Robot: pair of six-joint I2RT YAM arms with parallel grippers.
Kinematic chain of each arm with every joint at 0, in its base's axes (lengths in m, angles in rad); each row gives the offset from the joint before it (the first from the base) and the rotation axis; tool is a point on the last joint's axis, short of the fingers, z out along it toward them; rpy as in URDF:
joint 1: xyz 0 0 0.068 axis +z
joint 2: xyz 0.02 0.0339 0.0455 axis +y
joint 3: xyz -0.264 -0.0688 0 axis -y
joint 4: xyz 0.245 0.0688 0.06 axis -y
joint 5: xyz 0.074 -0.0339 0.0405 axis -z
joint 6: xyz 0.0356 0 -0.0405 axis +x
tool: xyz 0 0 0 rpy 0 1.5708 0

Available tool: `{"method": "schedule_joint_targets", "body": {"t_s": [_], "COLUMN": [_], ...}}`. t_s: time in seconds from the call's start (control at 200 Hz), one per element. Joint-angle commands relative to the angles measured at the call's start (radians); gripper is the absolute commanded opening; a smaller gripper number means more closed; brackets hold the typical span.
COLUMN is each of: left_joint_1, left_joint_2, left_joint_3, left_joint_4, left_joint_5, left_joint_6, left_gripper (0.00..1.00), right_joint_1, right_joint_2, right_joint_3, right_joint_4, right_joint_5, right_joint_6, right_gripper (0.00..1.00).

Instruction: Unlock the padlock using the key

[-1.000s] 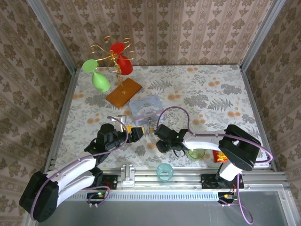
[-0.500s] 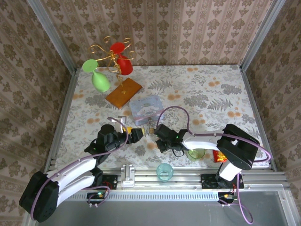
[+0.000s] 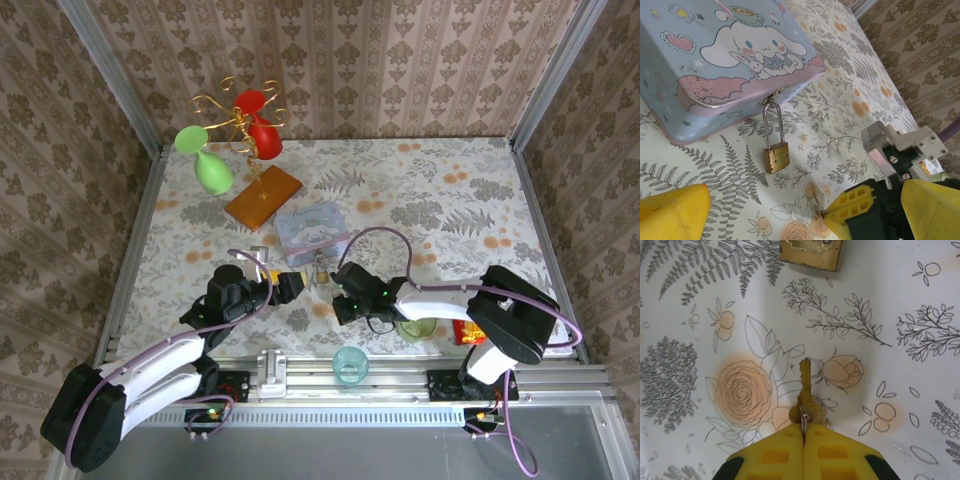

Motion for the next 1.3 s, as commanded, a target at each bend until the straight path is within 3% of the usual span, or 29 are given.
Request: {"method": "schedule_joint_targets", "body": {"t_s": [0.0,0.255,0.45,0.56,0.62,0.715,0.84,0.905,1.025,1.295], "left_joint_1": [-0.008,-0.016,-0.04,-0.072,-0.09,-0.125,-0.166,-0.179,-0.201,-0.206], "left_joint_2": [0.01,0.127,0.283,0.366,0.402,0.433,0.41,0.381,0.334,0.359], "left_joint_3": [-0.028,-0.021,0.017,0.064,0.078,0.077,0.09,0.121,0.172,0.231], "left_joint_4": [0.102,0.277,0.485,0.515,0.539,0.591,0.532,0.411,0.228,0.121], "left_joint_5": [0.024,0.132,0.211,0.2,0.194,0.15,0.085,0.069,0.04,0.059], "left_joint_6": [-0.034,-0.059,-0.166,-0.241,-0.269,-0.296,-0.291,-0.253,-0.196,-0.176], "left_gripper": [0.96,0.89,0.79,0.77,0.7,0.7,0.71,0.71,0.63,0.5], "right_joint_1": [-0.022,-0.094,-0.104,-0.104,-0.104,-0.103,-0.102,-0.1,-0.098,-0.088], "right_joint_2": [-0.074,-0.197,-0.316,-0.365,-0.369,-0.363,-0.36,-0.365,-0.374,-0.363], "right_joint_3": [-0.027,-0.1,-0.087,-0.076,-0.065,-0.053,-0.061,-0.068,-0.079,-0.085], "right_joint_4": [0.026,0.088,0.04,0.012,-0.011,-0.031,-0.003,0.022,0.055,0.096], "right_joint_5": [-0.063,-0.16,-0.198,-0.199,-0.202,-0.201,-0.214,-0.218,-0.209,-0.222], "right_joint_6": [-0.036,-0.099,-0.175,-0.206,-0.22,-0.236,-0.233,-0.224,-0.213,-0.209], "right_gripper": [0.0,0.0,0.0,0.0,0.0,0.0,0.0,0.0,0.0,0.0]}}
